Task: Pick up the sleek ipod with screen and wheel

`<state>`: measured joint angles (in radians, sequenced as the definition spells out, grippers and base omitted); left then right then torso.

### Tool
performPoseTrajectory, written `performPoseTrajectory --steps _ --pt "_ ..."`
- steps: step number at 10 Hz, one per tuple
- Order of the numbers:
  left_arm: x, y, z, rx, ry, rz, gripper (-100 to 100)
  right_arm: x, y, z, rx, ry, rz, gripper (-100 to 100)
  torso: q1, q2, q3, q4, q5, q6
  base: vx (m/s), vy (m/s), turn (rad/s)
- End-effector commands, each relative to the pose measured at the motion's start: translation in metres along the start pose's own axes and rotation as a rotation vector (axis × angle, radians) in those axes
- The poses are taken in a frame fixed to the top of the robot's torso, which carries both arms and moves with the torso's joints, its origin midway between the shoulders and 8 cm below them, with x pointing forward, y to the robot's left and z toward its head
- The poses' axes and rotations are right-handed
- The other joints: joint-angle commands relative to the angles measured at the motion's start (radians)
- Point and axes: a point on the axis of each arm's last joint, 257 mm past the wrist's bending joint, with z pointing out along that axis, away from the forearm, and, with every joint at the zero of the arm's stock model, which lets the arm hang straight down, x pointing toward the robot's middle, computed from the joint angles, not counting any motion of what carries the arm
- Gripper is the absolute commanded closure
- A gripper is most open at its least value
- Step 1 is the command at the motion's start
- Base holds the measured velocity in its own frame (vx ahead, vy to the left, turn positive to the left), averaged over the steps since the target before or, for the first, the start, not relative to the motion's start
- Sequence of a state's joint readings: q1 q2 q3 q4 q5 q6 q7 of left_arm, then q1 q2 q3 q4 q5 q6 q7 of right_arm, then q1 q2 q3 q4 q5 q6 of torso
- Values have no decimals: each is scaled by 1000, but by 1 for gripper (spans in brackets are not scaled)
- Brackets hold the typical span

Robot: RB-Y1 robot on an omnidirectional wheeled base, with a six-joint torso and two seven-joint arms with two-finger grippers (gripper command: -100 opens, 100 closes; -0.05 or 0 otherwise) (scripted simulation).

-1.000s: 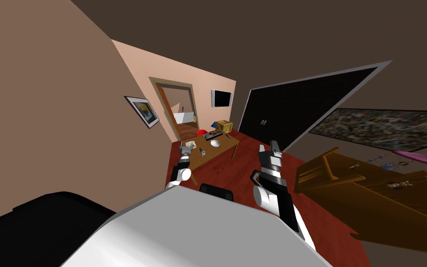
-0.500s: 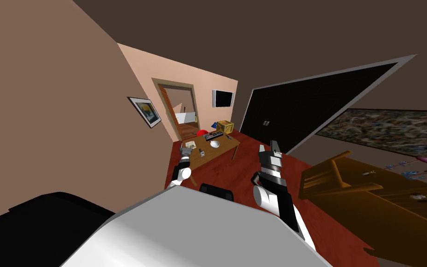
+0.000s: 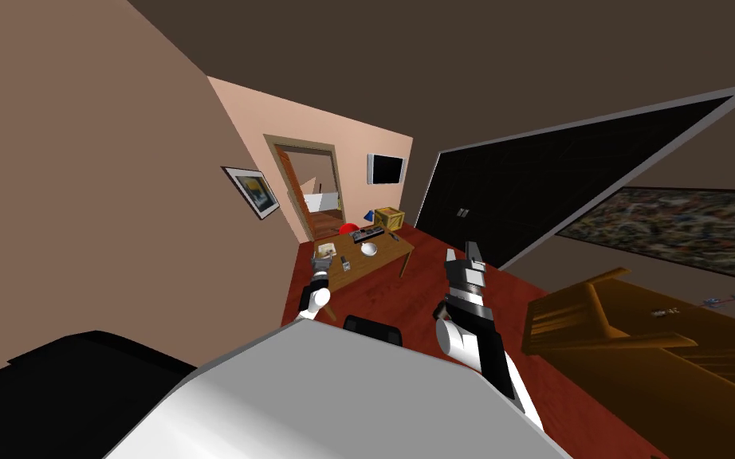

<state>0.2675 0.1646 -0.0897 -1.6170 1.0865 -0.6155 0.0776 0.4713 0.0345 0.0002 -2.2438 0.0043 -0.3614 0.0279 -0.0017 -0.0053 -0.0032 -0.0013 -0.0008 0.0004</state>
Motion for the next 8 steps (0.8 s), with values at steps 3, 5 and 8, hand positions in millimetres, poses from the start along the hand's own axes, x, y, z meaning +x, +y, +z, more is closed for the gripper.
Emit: performPoseTrajectory --steps 3,5,8 --pt "-23 10 -1 -15 -74 -49 -100 0 0 0 0 0 0 0 0 0 0 0 0 0 45 -44 34" --pt "-42 19 -3 -28 -129 -80 -100 0 0 0 0 0 0 0 1 1 1 0 0 0 36 -36 51" --pt "-74 37 -9 -53 -222 -116 -100 0 0 0 0 0 0 0 0 0 0 0 0 0 52 -56 41"
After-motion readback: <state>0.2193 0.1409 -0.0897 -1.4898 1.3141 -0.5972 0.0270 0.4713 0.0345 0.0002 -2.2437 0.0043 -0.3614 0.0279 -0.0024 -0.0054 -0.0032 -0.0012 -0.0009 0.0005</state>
